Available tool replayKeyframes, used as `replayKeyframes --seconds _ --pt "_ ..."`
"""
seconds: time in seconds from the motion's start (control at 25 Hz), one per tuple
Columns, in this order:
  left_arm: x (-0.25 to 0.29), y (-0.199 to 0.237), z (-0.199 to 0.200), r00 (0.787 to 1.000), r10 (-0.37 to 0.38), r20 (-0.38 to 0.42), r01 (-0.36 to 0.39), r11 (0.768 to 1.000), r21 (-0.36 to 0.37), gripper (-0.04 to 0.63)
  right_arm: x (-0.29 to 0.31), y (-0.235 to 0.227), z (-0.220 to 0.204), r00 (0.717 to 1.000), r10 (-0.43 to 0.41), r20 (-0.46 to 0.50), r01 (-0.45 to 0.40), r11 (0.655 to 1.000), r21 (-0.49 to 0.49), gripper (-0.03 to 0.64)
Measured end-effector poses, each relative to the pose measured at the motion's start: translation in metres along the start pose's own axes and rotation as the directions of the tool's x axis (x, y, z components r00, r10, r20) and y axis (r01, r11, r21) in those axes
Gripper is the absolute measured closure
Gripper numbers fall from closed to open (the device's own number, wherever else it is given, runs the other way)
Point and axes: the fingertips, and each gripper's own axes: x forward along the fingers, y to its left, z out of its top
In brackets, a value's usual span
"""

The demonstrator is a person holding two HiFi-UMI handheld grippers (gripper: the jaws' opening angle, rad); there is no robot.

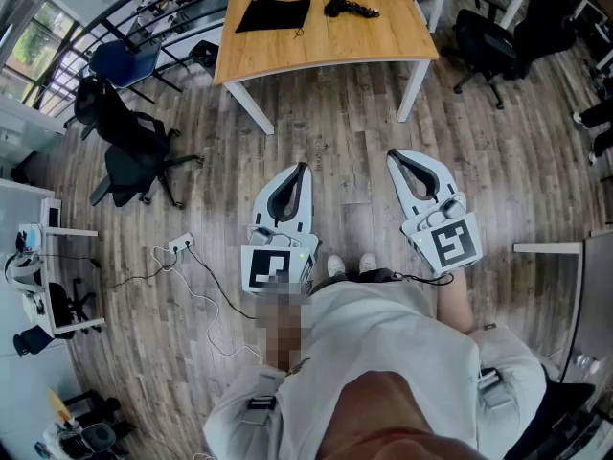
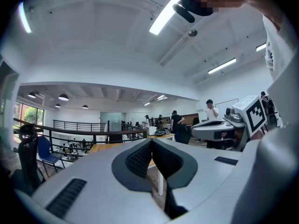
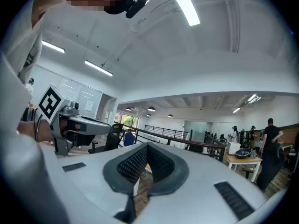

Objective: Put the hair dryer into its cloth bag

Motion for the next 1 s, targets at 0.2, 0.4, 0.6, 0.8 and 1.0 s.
replayKeyframes --seconds 0.2,0.4,0.6,0.8,1.0 --pt "-0.007 -0.004 0.001 1.000 0.009 -0.009 -0.009 1.000 0.000 0.575 -0.002 0.002 0.003 1.000 -0.006 0.009 0.006 1.000 -0.010 0.597" --pt "-0.010 -0.014 -0.006 0.999 0.029 -0.029 -0.029 1.000 0.000 0.575 -0.011 -0.001 -0.004 1.000 -0.004 0.000 0.004 1.000 0.000 0.595" --pt "-0.009 -0.022 -0.007 0.998 0.047 -0.034 -0.047 0.999 -0.005 0.575 -0.018 -0.005 -0.009 1.000 0.016 0.000 -0.016 1.000 -0.004 0.595" --pt "-0.003 -0.025 -0.007 0.998 0.050 -0.039 -0.050 0.999 -0.004 0.575 -0.016 -0.011 -0.014 1.000 0.024 -0.009 -0.024 1.000 -0.001 0.595" --pt "0.012 -0.018 -0.008 0.998 0.053 -0.040 -0.053 0.999 -0.001 0.575 -0.004 -0.023 -0.014 1.000 0.017 -0.009 -0.017 1.000 0.011 0.595"
